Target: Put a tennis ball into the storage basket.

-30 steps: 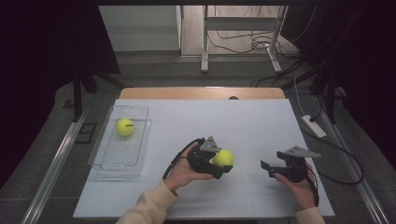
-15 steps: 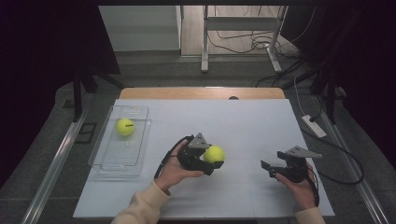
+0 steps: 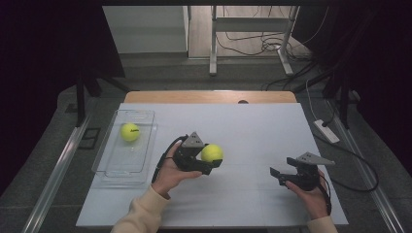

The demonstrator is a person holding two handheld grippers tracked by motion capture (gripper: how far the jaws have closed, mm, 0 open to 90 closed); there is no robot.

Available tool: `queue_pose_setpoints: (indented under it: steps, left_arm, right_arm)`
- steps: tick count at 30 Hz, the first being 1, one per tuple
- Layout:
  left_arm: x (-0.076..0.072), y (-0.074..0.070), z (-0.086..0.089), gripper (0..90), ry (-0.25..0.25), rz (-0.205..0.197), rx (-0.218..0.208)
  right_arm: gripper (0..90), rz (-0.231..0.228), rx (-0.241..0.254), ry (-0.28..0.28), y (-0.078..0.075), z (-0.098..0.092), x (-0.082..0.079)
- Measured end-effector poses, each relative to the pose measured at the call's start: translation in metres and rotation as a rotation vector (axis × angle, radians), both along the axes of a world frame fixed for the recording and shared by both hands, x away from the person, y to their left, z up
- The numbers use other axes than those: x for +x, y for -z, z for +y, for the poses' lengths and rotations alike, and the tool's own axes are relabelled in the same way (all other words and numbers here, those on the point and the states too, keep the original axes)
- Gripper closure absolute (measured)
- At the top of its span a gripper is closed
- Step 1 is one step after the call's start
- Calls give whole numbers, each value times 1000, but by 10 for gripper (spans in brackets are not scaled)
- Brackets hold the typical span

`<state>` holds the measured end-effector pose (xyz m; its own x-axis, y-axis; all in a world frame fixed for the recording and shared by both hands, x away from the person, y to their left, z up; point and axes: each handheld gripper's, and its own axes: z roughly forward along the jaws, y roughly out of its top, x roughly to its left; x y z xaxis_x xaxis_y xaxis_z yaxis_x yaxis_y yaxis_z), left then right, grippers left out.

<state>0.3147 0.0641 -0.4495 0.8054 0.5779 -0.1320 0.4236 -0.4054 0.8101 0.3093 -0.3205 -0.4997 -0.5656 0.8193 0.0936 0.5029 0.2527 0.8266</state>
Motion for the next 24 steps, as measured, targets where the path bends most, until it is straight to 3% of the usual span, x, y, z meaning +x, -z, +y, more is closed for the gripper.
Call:
queue_pose_setpoints:
  steps: [24]
  left_arm:
    - [7, -9, 47, 273, -139, -4, -22]
  right_arm:
    - [116, -5, 14, -3, -4, 2, -1]
